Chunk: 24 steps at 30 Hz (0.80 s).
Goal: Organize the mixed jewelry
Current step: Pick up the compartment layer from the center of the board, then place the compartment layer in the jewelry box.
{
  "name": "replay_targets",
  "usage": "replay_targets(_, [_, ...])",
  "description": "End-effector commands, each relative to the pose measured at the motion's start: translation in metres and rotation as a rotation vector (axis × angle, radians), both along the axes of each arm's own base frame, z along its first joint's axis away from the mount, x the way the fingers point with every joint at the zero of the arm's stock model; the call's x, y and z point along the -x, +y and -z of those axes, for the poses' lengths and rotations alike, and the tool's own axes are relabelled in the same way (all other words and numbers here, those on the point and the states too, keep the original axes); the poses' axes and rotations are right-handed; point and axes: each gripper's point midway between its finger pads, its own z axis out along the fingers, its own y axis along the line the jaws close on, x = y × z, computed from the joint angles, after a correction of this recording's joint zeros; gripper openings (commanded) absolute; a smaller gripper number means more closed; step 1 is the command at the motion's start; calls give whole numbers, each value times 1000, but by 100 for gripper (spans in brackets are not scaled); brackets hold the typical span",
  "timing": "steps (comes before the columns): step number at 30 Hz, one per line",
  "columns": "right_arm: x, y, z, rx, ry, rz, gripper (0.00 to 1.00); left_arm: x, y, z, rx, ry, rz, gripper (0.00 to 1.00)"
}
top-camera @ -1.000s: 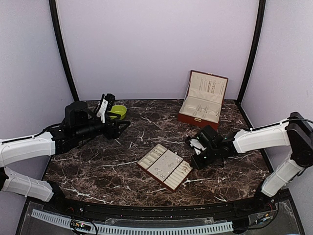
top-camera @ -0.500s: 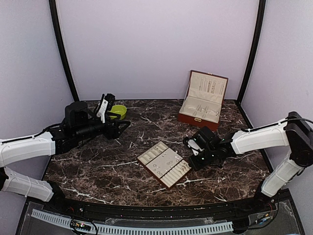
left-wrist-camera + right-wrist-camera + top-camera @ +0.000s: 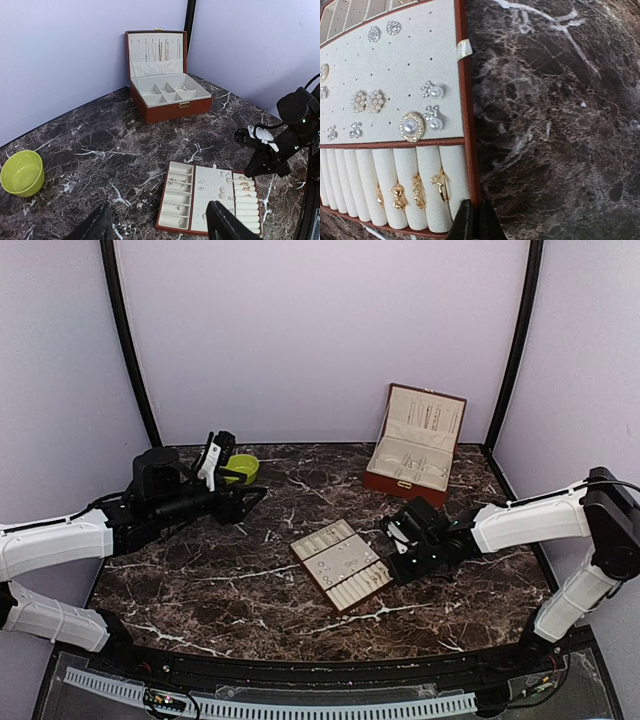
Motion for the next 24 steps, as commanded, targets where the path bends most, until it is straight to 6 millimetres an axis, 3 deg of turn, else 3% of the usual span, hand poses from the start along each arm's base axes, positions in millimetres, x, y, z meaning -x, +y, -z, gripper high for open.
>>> replay_targets(1, [-18,-16,-9,1,-40,96,0,0,2,-16,31,-28,-3,67])
replay_targets(7, [-21,-46,11,57,-3,185,0,1,2,-16,33,-26,0,67])
replay_targets(11, [-27,-57,11,52,-4,247,0,1,2,-16,32,-27,-3,67])
replay_targets(24, [-38,-56,-38,-50,-88,245,0,1,1,-15,35,-21,2,66])
